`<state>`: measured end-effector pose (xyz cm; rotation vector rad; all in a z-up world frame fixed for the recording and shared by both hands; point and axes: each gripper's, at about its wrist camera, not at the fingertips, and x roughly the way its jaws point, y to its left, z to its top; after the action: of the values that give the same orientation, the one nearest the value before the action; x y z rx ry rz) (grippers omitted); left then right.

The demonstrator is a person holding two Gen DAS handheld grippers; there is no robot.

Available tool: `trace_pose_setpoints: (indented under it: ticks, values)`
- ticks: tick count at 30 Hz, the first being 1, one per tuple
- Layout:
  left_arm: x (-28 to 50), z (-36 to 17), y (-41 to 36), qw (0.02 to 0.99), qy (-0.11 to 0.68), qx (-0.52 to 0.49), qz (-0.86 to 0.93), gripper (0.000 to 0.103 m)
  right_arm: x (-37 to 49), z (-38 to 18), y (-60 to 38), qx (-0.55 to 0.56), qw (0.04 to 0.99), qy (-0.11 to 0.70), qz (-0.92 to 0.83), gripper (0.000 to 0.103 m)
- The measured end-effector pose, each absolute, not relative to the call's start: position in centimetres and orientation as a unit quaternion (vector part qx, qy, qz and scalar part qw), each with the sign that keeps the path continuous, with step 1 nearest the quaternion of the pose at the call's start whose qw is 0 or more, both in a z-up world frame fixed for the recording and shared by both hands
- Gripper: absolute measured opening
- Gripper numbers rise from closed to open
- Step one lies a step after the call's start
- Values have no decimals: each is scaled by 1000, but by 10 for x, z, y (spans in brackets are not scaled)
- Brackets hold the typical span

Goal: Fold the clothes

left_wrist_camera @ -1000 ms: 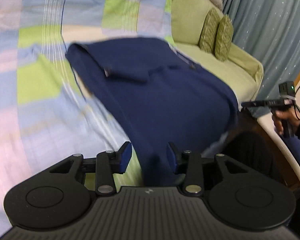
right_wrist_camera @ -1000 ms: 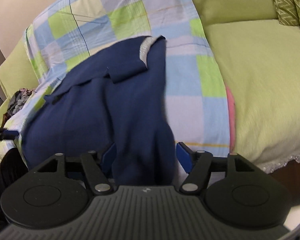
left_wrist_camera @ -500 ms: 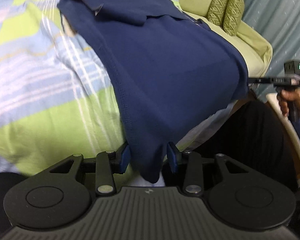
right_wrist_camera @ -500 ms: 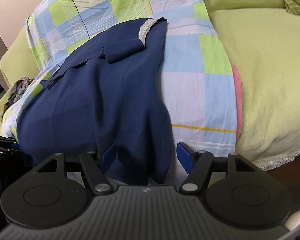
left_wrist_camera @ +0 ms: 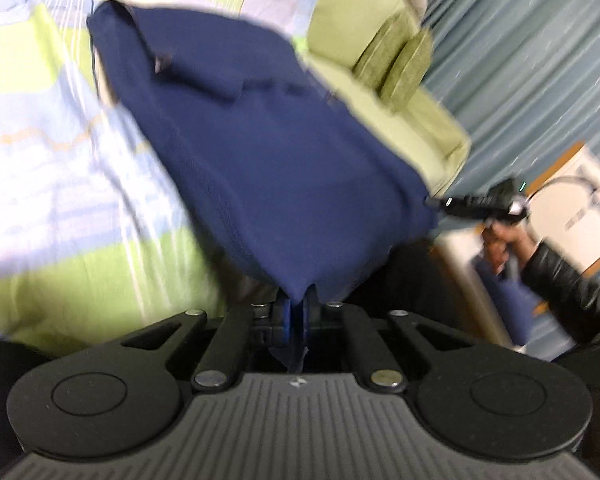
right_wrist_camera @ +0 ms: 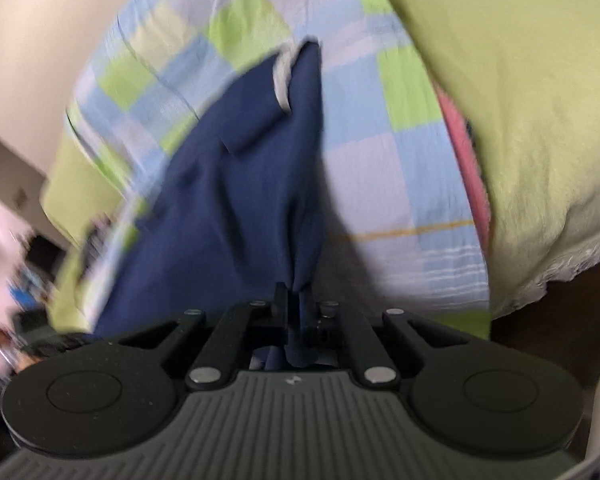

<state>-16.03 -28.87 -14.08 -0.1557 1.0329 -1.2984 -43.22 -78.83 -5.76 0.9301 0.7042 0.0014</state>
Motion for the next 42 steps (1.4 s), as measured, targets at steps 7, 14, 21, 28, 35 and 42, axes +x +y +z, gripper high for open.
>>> trace_pose_setpoints:
  ticks: [7,14,21,28,35,42]
  values:
    - [-98,-112,-304,683,428,-169,-568,1,-386,-9,-815,508,823,252,40,4]
    - [-18,-131,-334,708,459,-218,-490,1,-273,-17,-853,535,805,256,6,4]
    - [21,-152,-337,724,482,-220,-442,8,-229,-65,-879,534,797,271,-72,22]
    - [-6,-102,-325,789,375,-32,-485,57,-252,-44,-870,399,879,250,-73,39]
    - [-21,-120,-362,783,356,108,-499,57,-244,-33,-840,277,913,297,-30,44]
    - [2,-136,-375,755,421,36,-502,52,-227,-37,-825,239,913,331,-12,52]
